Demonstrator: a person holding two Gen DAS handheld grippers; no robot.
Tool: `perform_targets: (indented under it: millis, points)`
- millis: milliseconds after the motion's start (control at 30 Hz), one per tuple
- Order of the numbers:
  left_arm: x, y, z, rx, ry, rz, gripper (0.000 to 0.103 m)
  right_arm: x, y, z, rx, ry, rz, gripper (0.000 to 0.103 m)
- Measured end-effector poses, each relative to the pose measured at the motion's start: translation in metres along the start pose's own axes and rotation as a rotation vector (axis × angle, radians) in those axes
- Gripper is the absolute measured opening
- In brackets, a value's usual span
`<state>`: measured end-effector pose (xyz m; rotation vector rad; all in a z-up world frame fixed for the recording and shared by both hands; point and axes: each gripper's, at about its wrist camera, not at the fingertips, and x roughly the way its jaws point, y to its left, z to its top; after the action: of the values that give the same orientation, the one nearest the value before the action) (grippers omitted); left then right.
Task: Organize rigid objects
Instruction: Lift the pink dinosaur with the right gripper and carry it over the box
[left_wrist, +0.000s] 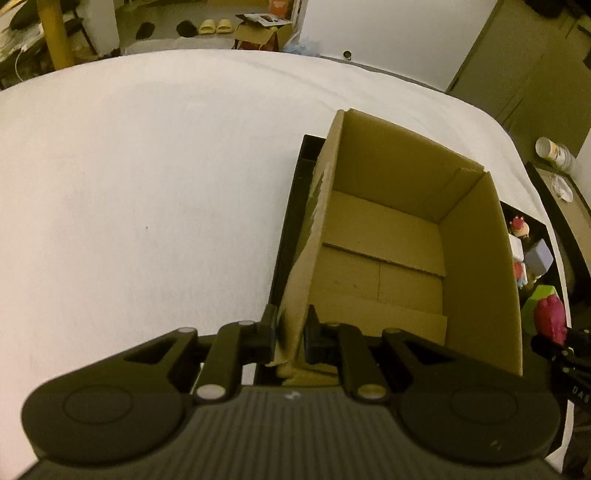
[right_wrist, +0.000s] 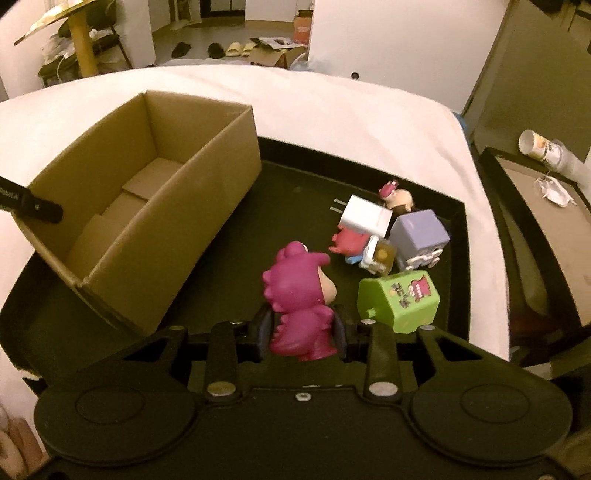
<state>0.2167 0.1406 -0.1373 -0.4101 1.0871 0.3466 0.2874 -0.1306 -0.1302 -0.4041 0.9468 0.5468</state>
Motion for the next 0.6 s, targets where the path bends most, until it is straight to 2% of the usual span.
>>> perform_targets:
  millis: [600]
  points:
    - [0.002,0.004,0.002,-0.031,0.015,-0.004,0.012,-0.027,0.026,0.031,-0.031,-0.108,0.050,0.034]
